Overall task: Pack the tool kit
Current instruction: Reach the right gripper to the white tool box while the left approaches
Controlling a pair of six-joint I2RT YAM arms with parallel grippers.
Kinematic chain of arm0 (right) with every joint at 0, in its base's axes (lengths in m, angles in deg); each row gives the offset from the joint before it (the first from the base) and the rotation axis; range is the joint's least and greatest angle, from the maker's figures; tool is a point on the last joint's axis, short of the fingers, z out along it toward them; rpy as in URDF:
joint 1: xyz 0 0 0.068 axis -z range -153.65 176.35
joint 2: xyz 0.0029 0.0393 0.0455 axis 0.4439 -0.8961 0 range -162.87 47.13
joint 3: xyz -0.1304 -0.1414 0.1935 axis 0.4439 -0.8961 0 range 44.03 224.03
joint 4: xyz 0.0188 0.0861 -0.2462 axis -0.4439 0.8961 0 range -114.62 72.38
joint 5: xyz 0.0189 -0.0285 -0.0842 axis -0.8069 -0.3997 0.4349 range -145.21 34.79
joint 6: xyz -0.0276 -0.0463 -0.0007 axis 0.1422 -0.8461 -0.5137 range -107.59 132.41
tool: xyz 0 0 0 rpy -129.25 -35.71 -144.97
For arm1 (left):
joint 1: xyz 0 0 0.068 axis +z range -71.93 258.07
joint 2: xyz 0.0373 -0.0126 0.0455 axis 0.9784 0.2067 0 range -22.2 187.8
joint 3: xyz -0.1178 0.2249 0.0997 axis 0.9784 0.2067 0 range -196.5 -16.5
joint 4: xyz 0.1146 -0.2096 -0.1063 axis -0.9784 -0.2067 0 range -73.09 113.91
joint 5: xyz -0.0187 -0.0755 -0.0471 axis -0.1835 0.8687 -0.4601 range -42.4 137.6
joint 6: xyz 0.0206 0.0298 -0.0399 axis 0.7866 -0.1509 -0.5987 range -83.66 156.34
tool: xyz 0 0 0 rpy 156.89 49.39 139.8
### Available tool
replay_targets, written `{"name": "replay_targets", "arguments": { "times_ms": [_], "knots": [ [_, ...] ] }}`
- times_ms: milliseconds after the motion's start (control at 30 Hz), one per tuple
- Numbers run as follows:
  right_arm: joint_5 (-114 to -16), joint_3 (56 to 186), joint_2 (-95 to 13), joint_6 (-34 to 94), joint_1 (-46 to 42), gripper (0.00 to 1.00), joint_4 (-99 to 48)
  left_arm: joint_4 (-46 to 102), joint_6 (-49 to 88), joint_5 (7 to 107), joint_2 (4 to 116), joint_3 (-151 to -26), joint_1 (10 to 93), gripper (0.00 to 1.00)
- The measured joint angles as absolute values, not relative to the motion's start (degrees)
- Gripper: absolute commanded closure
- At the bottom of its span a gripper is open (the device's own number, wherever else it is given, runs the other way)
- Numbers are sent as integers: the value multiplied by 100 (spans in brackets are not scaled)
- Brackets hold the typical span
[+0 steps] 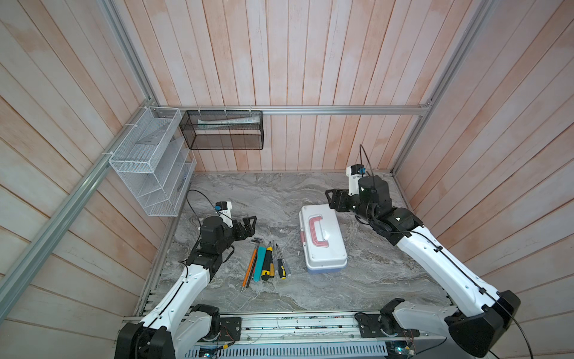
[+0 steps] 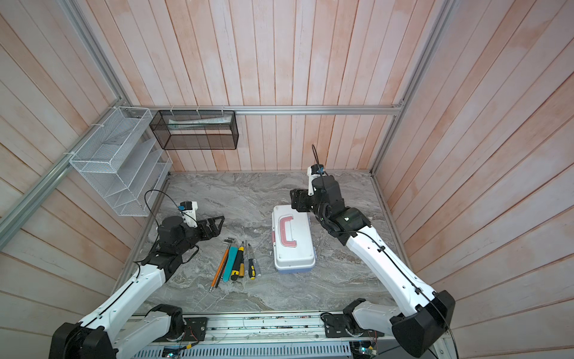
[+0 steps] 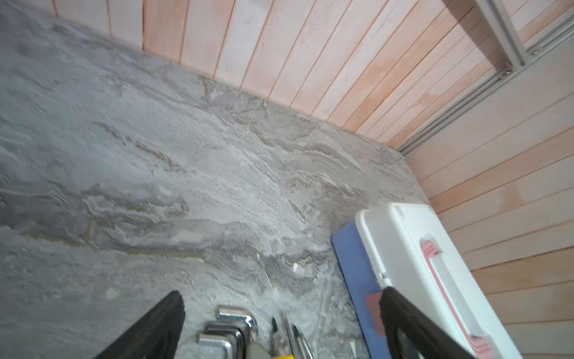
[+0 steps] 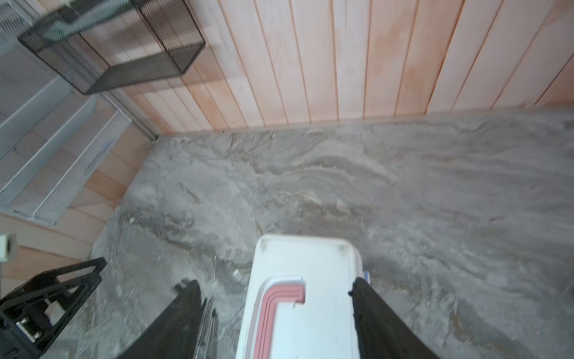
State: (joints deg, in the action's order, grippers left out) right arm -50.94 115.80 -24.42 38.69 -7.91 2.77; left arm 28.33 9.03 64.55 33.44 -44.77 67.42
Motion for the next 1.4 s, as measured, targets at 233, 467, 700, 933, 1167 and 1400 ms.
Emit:
{"name": "replay_targets", "arguments": {
  "times_ms": [233,467,700,933,1167,1400],
  "knots": [
    [-5686,11576,-3229,4468,-1313,30,1132,3253,-4,7032,3034,-3771,6508,0],
    [-5940,11576,-3382,4767,-1455,32,1357,3341,-105,7071,3040,-3699,6123,0],
    [-6025,11569,-3642,4929,-1499,32,1318,3452,-172,7004,3025,-3515,6001,0],
    [-5982,11569,-3994,4968,-1510,32,1316,3557,-186,6964,3007,-3367,5900,0],
    [-5986,11569,-4189,4975,-1510,32,1268,3572,-137,6962,3010,-3367,5887,0],
    [-6183,11523,-4263,5016,-1508,32,1073,3601,-39,6964,3136,-3367,5887,0]
  ]
}}
